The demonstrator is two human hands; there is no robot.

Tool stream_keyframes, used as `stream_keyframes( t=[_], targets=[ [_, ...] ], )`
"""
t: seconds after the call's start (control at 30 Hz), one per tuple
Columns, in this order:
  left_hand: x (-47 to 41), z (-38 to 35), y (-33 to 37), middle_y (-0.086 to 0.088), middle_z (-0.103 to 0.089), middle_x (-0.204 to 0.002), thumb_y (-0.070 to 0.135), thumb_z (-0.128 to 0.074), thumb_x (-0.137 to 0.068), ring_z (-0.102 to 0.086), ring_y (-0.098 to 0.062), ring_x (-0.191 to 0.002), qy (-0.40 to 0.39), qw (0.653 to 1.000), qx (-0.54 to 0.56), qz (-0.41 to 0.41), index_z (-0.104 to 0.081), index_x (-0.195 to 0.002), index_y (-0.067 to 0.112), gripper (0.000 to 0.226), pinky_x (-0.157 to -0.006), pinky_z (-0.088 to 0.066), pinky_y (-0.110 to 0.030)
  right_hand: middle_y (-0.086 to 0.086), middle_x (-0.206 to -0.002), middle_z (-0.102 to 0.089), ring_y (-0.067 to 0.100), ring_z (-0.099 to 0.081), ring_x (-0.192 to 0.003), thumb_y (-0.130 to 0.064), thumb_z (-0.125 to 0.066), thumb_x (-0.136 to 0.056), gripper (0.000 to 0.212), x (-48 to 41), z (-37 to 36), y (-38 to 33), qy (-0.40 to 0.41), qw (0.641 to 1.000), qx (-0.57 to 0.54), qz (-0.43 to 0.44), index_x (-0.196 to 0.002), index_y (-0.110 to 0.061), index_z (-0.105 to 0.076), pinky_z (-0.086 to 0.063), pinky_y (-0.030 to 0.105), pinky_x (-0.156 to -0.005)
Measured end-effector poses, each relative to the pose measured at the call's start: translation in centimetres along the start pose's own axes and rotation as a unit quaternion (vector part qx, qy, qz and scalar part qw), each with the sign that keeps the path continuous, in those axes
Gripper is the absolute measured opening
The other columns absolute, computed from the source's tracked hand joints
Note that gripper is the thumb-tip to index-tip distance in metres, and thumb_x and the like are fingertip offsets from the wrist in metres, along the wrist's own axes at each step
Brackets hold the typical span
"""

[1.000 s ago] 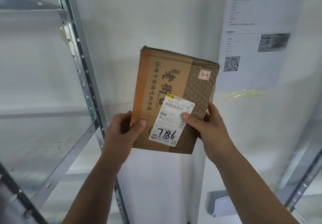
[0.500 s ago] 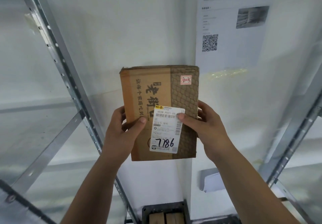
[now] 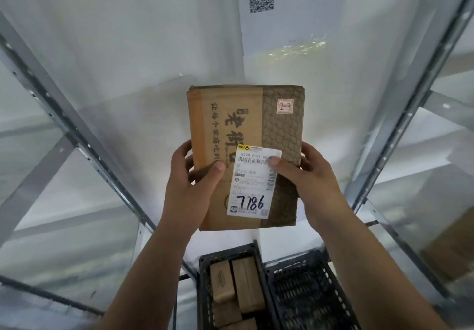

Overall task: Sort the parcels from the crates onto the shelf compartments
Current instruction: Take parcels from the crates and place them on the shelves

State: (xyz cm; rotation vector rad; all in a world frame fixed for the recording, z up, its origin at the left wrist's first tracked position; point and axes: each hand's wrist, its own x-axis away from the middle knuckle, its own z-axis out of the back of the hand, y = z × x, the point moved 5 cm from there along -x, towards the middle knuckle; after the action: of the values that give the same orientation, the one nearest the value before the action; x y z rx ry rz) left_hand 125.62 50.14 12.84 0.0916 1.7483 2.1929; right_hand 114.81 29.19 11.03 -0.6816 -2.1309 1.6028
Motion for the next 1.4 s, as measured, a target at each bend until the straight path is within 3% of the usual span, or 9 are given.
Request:
stream_keyframes(
  t=[0.07,0.23,0.4,0.63,0.83,0.97,1.17,1.27,1.4],
  targets=[
    [0.8,-1.1,0.0,0.019,-0.069,-0.130,0.035,-0.075,-0.095,-0.073,-0.005,-0.106,-0.027,1.000,0.011,-0.002,-0.039,-0.151,0.041,0.067,-0.084,-0.061,-0.033,-0.007,-0.112,-0.080,0.014,-0.078,-0.100,-0.016,-0.087,-0.085,0.057,1.7,1.4,0.0,0.027,1.000,0.010,0.001,-0.136,-0.026,-0.065,-0.061,0.029,-0.077],
    [4.1,-3.6,0.8,0.025,-0.071,-0.121,0.033,-0.075,-0.095,-0.072,0.004,-0.099,-0.119,0.992,0.049,-0.010,-0.049,-0.146,0.040,0.058,-0.079,-0.057,-0.025,-0.002,-0.116,-0.080,0.019,-0.078,-0.104,-0.019,-0.088,-0.084,0.055,7.7,4.6,-0.4,0.116,0.992,0.039,0.013,-0.134,-0.026,-0.067,-0.060,0.048,-0.098],
    [9.0,-6.1,1.1,0.023,-0.072,-0.121,0.034,-0.075,-0.096,-0.071,0.006,-0.100,-0.234,0.968,0.090,-0.019,-0.050,-0.146,0.037,0.057,-0.080,-0.054,-0.022,0.001,-0.116,-0.080,0.024,-0.078,-0.106,-0.018,-0.086,-0.087,0.053,16.5,7.7,-0.8,0.216,0.975,0.042,0.017,-0.136,-0.022,-0.066,-0.059,0.055,-0.100],
    [17.7,-10.8,2.5,0.022,-0.073,-0.122,0.037,-0.071,-0.098,-0.071,0.003,-0.104,-0.390,0.914,0.102,-0.042,-0.056,-0.143,0.037,0.047,-0.088,-0.057,-0.030,0.005,-0.112,-0.081,0.024,-0.079,-0.101,-0.013,-0.081,-0.089,0.050,29.5,11.8,-1.5,0.349,0.936,0.017,0.032,-0.135,-0.017,-0.063,-0.062,0.052,-0.094],
    [25.1,-15.4,5.2,0.020,-0.075,-0.119,0.033,-0.074,-0.098,-0.073,-0.002,-0.105,-0.470,0.874,0.108,-0.056,-0.062,-0.138,0.035,0.042,-0.093,-0.059,-0.037,0.006,-0.111,-0.081,0.023,-0.079,-0.101,-0.013,-0.080,-0.090,0.050,38.1,16.3,-2.6,0.429,0.901,0.002,0.061,-0.137,-0.016,-0.062,-0.062,0.048,-0.089],
    [30.2,-19.5,7.2,0.019,-0.075,-0.120,0.042,-0.076,-0.093,-0.074,-0.006,-0.106,-0.512,0.851,0.102,-0.066,-0.061,-0.138,0.035,0.048,-0.095,-0.059,-0.041,0.006,-0.109,-0.081,0.023,-0.080,-0.099,-0.014,-0.081,-0.089,0.052,43.0,20.5,-3.3,0.473,0.878,-0.023,0.072,-0.137,-0.018,-0.062,-0.062,0.043,-0.084],
    [39.2,-27.5,10.5,0.020,-0.076,-0.115,0.030,-0.072,-0.097,-0.072,0.002,-0.100,-0.554,0.822,0.104,-0.077,-0.064,-0.135,0.031,0.038,-0.082,-0.055,-0.021,0.007,-0.109,-0.081,0.024,-0.079,-0.100,-0.016,-0.081,-0.089,0.048,50.1,29.3,-5.1,0.508,0.857,-0.027,0.084,-0.134,-0.017,-0.063,-0.063,0.047,-0.089],
    [44.0,-31.9,12.0,0.018,-0.075,-0.117,0.034,-0.072,-0.098,-0.073,-0.001,-0.102,-0.562,0.816,0.103,-0.085,-0.061,-0.137,0.031,0.041,-0.087,-0.056,-0.030,0.006,-0.106,-0.082,0.023,-0.080,-0.097,-0.015,-0.079,-0.091,0.043,53.5,34.5,-6.3,0.516,0.852,-0.026,0.088,-0.131,-0.015,-0.064,-0.062,0.041,-0.081],
    [49.8,-37.0,13.5,0.019,-0.075,-0.116,0.039,-0.070,-0.098,-0.071,0.004,-0.099,-0.575,0.807,0.095,-0.095,-0.061,-0.136,0.032,0.040,-0.083,-0.053,-0.025,0.004,-0.106,-0.082,0.019,-0.080,-0.096,-0.019,-0.079,-0.090,0.045,57.5,40.7,-7.4,0.522,0.848,-0.027,0.083,-0.133,-0.018,-0.063,-0.061,0.034,-0.075]
  ],
)
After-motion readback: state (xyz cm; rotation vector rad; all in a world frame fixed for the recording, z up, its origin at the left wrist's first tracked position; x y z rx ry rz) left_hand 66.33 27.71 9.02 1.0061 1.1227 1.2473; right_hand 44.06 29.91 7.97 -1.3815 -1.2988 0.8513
